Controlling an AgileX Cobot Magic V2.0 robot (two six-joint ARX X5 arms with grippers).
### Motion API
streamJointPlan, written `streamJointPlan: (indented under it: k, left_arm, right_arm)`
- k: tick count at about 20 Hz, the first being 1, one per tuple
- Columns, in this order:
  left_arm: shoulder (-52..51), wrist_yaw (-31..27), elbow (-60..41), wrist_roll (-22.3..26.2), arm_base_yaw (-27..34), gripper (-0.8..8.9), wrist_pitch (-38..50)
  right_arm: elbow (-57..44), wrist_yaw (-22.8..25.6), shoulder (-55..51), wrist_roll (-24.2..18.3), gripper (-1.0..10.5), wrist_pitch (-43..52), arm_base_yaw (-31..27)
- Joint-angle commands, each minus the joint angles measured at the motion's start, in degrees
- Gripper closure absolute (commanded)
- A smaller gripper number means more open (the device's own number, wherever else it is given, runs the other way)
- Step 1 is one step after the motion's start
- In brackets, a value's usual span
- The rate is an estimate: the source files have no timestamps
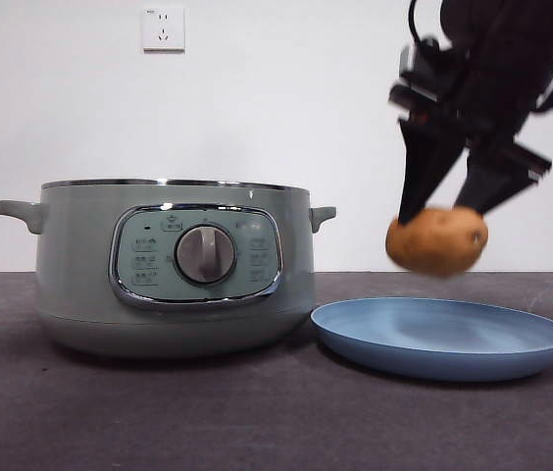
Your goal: Take the potato out from the steamer,put the potato on the plate,close the lid
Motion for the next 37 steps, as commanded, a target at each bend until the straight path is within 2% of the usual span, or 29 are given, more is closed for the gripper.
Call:
streamJointPlan:
  k: [1,5,11,12,14,15,21,28,33,37]
  left_arm:
    - [-0.9,0.3,0.7,0.6,0.0,8.22,2.4]
    - [-0.9,0.3,0.7,0.6,0.0,8.22,2.4]
    - [-0.9,0.3,0.7,0.6,0.0,8.22,1.1]
    - [-0.9,0.3,0.7,0.6,0.0,8.22,1.0]
    - [-0.9,0.3,0.7,0.6,0.0,8.22,0.8]
    - [-0.9,0.3,0.7,0.6,0.0,8.22,0.7]
    - [-0.9,0.3,0.7,0.6,0.0,8.22,0.8]
    - [-0.6,0.3,0.3,0.6,0.0,8.22,3.5]
    - [-0.6,1.4,-8.3,-0.8,-0.1,8.22,9.6]
    - [-0.7,1.7,-17.7,-2.6,-1.0,8.22,15.4]
  right_arm:
    - [-4.7,0.2,0.4,1.4,9.6,4.7,0.5]
    - [-9.6,3.3,1.6,1.4,9.6,10.5,0.7]
    - [-9.7,3.3,5.7,1.4,9.2,10.8,0.7]
    - [-9.6,3.1,5.6,1.4,8.3,11.1,0.7]
    - [-9.3,3.2,5.6,2.9,5.0,11.2,0.6]
    - [-9.1,3.2,5.6,3.0,4.1,11.1,0.5]
    - [-7.4,3.2,0.8,3.1,4.1,9.5,0.6]
    - [-6.8,3.2,-17.8,4.2,4.1,8.5,0.6]
    - [-6.8,3.2,-32.0,5.6,4.1,8.4,-0.7]
    - [-6.8,3.4,-37.6,6.3,4.1,7.0,-2.4]
